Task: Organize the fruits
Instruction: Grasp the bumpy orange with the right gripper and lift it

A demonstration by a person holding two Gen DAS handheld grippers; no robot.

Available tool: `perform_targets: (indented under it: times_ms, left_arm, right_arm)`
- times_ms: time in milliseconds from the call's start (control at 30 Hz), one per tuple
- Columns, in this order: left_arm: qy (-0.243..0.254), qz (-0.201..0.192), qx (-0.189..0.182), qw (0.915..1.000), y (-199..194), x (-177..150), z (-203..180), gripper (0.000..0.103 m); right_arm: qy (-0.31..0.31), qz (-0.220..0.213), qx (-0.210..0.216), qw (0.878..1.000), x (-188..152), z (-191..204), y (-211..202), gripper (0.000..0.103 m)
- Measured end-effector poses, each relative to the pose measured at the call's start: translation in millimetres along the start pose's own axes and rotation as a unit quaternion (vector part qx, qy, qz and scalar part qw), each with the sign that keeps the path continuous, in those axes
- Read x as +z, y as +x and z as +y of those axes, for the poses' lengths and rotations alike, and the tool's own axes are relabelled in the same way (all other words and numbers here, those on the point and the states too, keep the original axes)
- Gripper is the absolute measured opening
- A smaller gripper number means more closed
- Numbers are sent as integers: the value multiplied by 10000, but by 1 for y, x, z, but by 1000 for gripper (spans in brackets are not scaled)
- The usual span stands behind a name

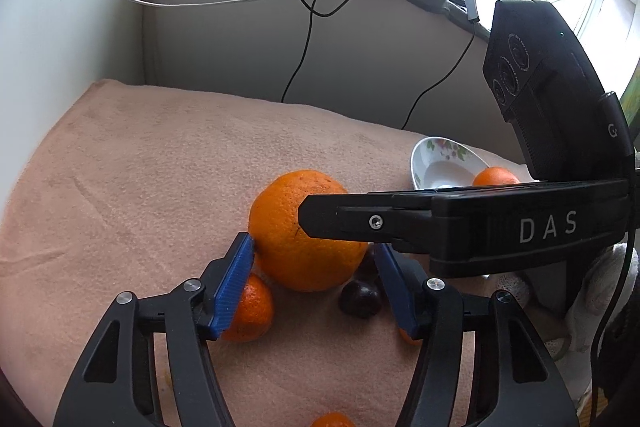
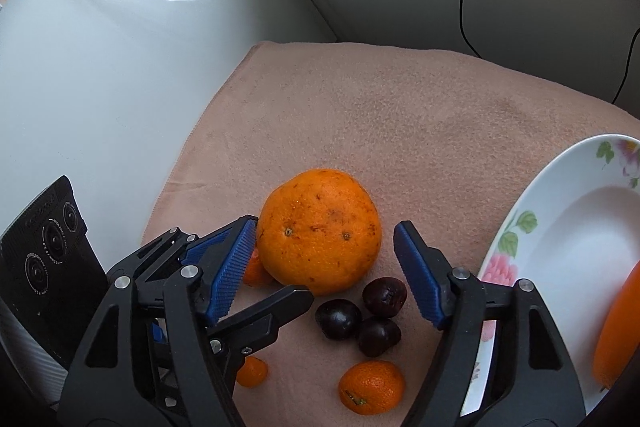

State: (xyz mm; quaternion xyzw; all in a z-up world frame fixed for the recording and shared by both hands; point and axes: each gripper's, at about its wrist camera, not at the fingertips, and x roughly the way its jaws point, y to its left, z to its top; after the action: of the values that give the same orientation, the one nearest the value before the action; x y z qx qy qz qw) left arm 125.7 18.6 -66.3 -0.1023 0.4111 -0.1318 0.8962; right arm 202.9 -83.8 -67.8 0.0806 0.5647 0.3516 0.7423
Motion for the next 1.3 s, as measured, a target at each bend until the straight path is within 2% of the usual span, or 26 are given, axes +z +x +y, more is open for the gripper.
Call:
perform_targets:
  times_ms: [433,800,1300]
  left_arm:
    - [-38,-49,92,9999,-2,-1,5,57]
    - [2,-246,130,9996,-20,3,-3,57]
    - [219,-402,-117,9989,-25,9,-38,57]
  right_arm:
    - [-50,-7,-44,10000,1,6,8,70]
    - [-110,-160,43,9998,1,7,-20,70]
    - [-3,-467,-108,9988,-15,-10,-68,70]
